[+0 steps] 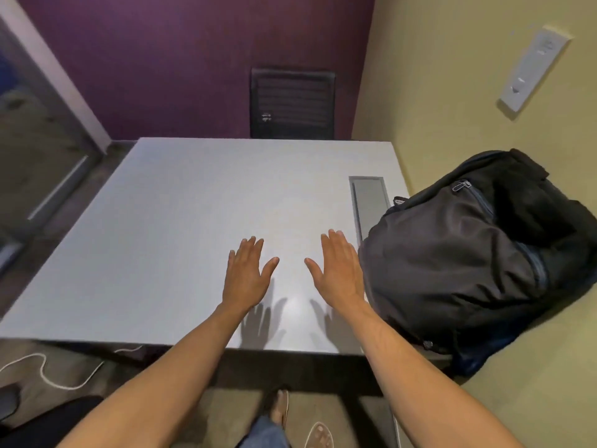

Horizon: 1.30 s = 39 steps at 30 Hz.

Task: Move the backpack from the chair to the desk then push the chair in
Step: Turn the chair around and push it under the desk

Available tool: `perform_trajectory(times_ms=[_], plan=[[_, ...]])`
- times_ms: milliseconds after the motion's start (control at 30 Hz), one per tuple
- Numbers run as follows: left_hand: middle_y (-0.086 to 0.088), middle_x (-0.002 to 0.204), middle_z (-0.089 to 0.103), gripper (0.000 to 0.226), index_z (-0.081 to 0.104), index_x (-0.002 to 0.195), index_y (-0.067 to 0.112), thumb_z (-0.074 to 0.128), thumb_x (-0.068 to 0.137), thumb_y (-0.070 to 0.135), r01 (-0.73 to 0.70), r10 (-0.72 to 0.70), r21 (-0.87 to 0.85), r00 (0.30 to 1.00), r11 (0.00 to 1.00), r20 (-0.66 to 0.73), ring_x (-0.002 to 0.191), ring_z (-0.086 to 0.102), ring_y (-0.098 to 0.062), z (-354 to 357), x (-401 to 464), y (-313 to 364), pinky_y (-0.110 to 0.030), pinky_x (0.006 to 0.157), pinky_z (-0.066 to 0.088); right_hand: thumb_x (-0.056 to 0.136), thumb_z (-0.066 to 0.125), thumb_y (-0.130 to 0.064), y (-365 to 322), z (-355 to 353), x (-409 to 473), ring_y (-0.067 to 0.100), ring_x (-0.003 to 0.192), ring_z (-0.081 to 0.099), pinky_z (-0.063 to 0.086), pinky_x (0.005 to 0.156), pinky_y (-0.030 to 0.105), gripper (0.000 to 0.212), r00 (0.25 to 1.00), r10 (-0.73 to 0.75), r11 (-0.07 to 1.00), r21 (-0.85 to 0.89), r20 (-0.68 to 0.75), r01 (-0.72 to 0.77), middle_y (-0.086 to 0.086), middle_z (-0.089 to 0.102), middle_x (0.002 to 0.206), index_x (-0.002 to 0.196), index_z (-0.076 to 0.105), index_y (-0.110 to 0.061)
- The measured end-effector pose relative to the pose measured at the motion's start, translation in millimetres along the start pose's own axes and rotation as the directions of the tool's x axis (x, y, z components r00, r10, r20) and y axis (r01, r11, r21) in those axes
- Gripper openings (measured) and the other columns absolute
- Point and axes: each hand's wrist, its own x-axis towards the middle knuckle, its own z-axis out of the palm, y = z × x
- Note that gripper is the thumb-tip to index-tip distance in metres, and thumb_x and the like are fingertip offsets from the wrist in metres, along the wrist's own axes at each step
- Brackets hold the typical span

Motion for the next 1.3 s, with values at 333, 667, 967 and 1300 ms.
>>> perform_trajectory(times_ms=[333, 667, 967, 1300], plan=[[-0.001, 0.165, 0.018, 0.065, 0.026, 0.154, 0.021, 0.029, 0.100, 0.055, 0.391, -0.384, -0.015, 0.894, 0.920, -0.230, 0.153, 0.005, -0.016, -59, -138, -100, -0.037, 0.123, -0.003, 0.098, 0.029, -0.060, -135, 54, -43, 0.022, 0.152, 0.012, 0.005, 0.120, 0.035, 0.071, 0.915, -0.359, 0.931, 0.140, 0.184, 0.337, 0.005, 0.020, 0.164, 0.154, 0.024, -0.017], [-0.005, 0.162, 0.028, 0.065, 0.034, 0.151, 0.013, 0.039, 0.099, 0.052, 0.614, -0.569, -0.070, 0.677, 0.786, -0.467, 0.152, 0.011, -0.017, -142, -353, -197, -0.039, 0.124, 0.004, 0.097, 0.048, -0.052, -298, 91, -174, 0.034, 0.139, 0.040, 0.032, 0.113, 0.044, 0.065, 0.662, -0.721, 0.692, 0.257, 0.204, 0.675, 0.017, 0.048, 0.147, 0.141, 0.046, -0.005], [-0.009, 0.159, 0.034, 0.066, 0.037, 0.149, 0.008, 0.042, 0.098, 0.050, 0.767, -0.678, -0.150, 0.437, 0.624, -0.591, 0.151, 0.016, -0.021, -187, -521, -238, -0.040, 0.123, 0.007, 0.096, 0.052, -0.050, -409, 109, -307, 0.033, 0.137, 0.043, 0.037, 0.112, 0.046, 0.063, 0.439, -0.885, 0.465, 0.353, 0.157, 0.812, 0.018, 0.051, 0.144, 0.139, 0.048, -0.004], [-0.008, 0.160, 0.031, 0.065, 0.034, 0.150, 0.011, 0.044, 0.099, 0.048, 0.860, -0.740, -0.371, 0.011, 0.350, -0.673, 0.152, 0.014, -0.021, -206, -670, -251, -0.039, 0.123, 0.006, 0.097, 0.051, -0.048, -516, 136, -427, 0.033, 0.141, 0.038, 0.033, 0.114, 0.045, 0.065, 0.047, -0.988, 0.113, 0.490, 0.145, 0.864, 0.019, 0.048, 0.147, 0.142, 0.044, -0.001]])
